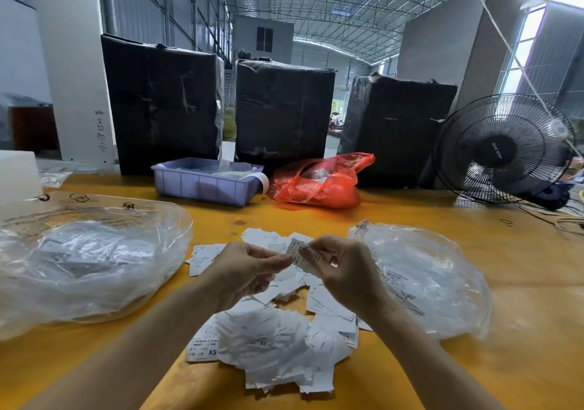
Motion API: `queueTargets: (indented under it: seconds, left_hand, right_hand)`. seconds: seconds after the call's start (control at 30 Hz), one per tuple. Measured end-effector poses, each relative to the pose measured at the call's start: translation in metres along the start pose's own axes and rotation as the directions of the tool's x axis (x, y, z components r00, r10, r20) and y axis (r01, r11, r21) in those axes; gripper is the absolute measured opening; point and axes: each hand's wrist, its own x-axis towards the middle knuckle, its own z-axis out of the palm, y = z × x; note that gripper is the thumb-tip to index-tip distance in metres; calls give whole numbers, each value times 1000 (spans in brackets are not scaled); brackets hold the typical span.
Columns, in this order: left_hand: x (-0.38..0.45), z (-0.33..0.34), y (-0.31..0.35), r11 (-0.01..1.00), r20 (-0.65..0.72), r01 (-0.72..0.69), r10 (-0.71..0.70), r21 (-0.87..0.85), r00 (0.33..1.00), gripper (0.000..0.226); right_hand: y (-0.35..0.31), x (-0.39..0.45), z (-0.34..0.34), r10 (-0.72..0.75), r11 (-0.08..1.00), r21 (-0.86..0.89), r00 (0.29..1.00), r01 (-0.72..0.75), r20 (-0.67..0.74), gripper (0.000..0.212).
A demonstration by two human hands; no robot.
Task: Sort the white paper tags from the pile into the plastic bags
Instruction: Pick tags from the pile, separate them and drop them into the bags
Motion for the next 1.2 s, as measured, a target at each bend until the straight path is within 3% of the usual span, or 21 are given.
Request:
queueTargets:
  seconds: [0.17, 0.43, 0.67, 0.9, 1.0, 1.2]
  left_hand:
    - [1, -2, 0, 1000, -20, 0, -1, -13, 1000, 22]
    - [-1, 1, -1, 1000, -1, -23, 23, 12, 1000, 27]
    - [-3, 2, 2, 1000, -10, 6, -6, 12, 1000, 36]
    - [-3, 10, 1, 985, -145, -138, 153, 106, 977, 24]
    - [-4, 11, 1, 963, -185, -235, 256, 128, 949, 32]
    - [-8, 17, -2, 929, -119, -288, 321, 231, 940, 22]
  right_hand:
    - [1, -1, 3, -60, 997, -52, 998, 61, 36, 12]
    - [2, -1, 3, 195, 927, 256, 935, -275, 298, 3]
    - [3, 2, -2, 265, 893, 254, 891, -371, 369, 35]
    - [-1, 1, -4, 285, 890, 232, 876, -393, 389, 48]
    - [-3, 2, -6, 319, 870, 244, 866, -429, 385, 50]
    - [-3, 3, -7, 278, 863, 282, 861, -418, 425, 49]
